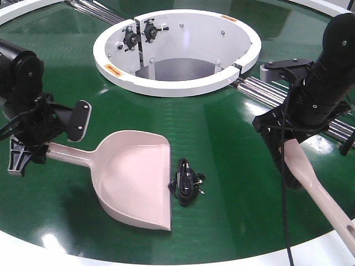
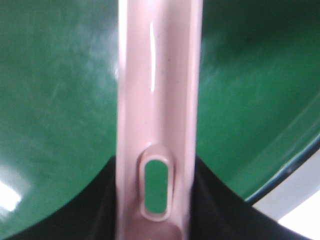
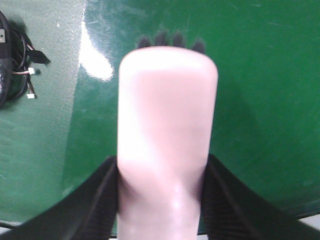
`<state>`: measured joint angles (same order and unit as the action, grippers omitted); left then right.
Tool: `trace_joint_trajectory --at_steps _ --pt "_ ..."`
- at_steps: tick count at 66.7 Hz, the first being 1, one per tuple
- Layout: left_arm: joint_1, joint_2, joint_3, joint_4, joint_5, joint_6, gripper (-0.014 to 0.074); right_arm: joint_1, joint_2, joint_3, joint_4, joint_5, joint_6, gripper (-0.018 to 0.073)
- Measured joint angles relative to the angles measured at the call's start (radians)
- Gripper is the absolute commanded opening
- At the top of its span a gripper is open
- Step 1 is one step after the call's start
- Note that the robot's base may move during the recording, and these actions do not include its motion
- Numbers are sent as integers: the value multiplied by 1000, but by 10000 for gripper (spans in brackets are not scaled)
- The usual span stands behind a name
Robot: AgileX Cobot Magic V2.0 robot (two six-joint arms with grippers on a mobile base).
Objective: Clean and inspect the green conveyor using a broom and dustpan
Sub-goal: 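Slide the dustpan with the left gripper up to the black cable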
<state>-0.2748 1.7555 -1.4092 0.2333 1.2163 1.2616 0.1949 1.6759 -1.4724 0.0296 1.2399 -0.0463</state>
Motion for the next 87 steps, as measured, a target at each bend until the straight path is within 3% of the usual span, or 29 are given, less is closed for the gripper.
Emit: trace_joint_trajectory --at_steps 48,87 --pt "-36 3 1 -85 30 -134 -7 0 0 0 0 0 0 -3" --pt "-36 3 1 -87 30 -136 -7 0 0 0 0 0 0 -3"
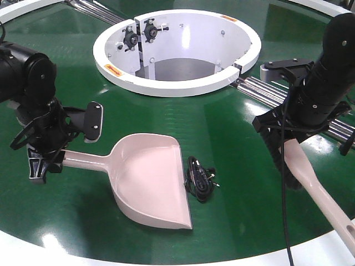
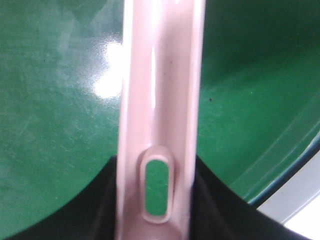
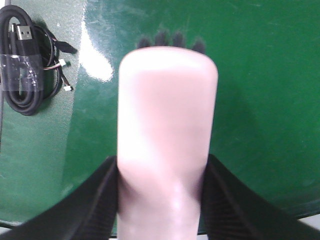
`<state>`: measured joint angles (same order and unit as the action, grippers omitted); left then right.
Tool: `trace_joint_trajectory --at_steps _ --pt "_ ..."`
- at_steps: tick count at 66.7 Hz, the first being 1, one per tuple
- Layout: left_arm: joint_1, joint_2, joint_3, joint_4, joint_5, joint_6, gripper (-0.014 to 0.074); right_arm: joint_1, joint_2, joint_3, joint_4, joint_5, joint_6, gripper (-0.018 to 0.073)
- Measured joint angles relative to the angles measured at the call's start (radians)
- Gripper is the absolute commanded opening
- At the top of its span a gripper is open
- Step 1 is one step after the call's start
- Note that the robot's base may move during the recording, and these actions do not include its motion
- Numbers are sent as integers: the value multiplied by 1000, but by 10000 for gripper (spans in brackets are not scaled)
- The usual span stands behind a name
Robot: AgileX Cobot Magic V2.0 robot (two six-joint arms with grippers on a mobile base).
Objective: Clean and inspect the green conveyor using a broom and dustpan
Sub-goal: 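Slide the dustpan with the left gripper up to the black cable, then bring the held brush over the black cable with the right gripper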
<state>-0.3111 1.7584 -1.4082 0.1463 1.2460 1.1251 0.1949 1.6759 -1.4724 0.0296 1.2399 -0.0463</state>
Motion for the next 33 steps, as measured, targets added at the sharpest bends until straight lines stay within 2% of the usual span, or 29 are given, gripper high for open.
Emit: trace_joint_trajectory --at_steps 33 --pt "0 0 0 0 0 -2 -7 0 0 0 0 0 0 -3"
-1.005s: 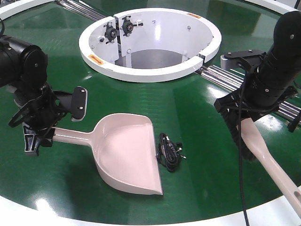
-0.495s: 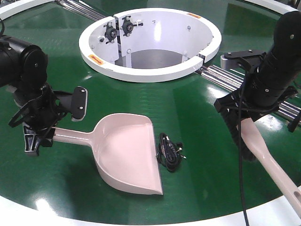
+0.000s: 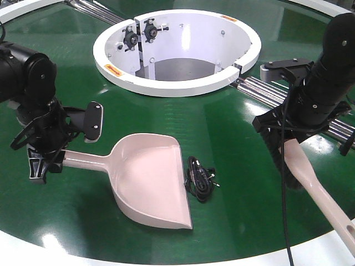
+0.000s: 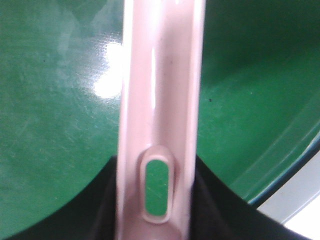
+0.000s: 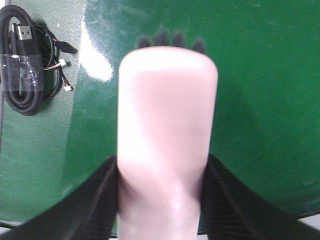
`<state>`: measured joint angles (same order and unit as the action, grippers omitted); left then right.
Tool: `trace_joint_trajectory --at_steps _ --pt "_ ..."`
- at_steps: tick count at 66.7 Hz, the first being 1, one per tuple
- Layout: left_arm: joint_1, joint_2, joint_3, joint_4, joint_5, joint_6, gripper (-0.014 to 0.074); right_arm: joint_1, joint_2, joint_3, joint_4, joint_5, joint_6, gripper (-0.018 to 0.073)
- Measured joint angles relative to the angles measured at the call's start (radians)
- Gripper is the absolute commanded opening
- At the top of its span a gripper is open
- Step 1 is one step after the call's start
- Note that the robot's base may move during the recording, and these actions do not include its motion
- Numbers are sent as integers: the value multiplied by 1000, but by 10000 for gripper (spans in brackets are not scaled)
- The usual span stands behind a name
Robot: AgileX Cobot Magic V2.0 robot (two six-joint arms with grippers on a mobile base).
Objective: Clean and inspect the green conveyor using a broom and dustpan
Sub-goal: 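Bring the held brush over the black cable with the right gripper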
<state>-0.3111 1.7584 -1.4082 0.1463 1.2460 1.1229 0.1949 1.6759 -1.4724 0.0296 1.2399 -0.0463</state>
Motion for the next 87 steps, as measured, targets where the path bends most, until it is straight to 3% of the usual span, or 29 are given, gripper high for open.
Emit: trace_joint_trajectory --at_steps 19,28,52,87 --pt "0 0 0 0 0 0 -7 0 0 0 0 0 6 -3" --pt "0 0 0 0 0 0 -7 0 10 0 0 0 86 -3" --pt "0 0 0 -1 0 0 -7 8 194 0 50 -12 129 -3" --pt "0 0 0 -2 0 -1 -7 122 401 -160 69 -18 154 -3"
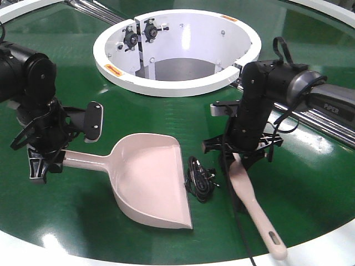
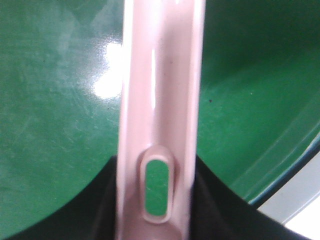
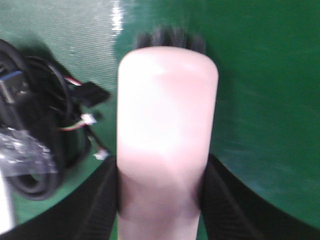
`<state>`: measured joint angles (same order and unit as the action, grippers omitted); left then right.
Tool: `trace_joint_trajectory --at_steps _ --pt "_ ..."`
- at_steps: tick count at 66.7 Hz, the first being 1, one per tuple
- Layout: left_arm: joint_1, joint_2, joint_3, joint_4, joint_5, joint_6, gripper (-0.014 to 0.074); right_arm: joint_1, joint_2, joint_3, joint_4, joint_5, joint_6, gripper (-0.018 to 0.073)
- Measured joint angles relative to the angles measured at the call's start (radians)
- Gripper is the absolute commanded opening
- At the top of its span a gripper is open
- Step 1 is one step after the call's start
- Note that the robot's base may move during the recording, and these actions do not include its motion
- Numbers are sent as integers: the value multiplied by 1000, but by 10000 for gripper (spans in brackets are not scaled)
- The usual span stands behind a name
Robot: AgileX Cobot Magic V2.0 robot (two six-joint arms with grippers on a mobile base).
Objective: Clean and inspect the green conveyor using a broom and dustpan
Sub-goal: 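Bring the held brush over the black cable with the right gripper, then sweep the black cable into the dustpan with the brush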
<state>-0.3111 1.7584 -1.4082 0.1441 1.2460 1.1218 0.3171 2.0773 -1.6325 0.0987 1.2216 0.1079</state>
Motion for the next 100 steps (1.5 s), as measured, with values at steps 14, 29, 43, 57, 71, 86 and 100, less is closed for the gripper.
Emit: trace_joint_trajectory --at_steps 14,29,43,57,71,86,100 --pt "0 0 0 0 0 0 -7 38 26 -22 41 3 3 -3" --pt "0 0 0 0 0 -1 -7 84 62 -92 80 10 4 -3" --pt "0 0 0 1 0 -1 -7 131 105 -174 151 11 5 -3" --pt "0 0 0 1 0 -2 -7 172 138 -240 195 12 8 -3" --pt "0 0 0 1 0 -2 -7 191 142 -279 228 11 19 -3" --pt "0 0 0 1 0 -2 -7 193 142 -295 248 9 22 -3" --pt "0 0 0 1 0 -3 -7 193 86 -295 204 10 23 -3"
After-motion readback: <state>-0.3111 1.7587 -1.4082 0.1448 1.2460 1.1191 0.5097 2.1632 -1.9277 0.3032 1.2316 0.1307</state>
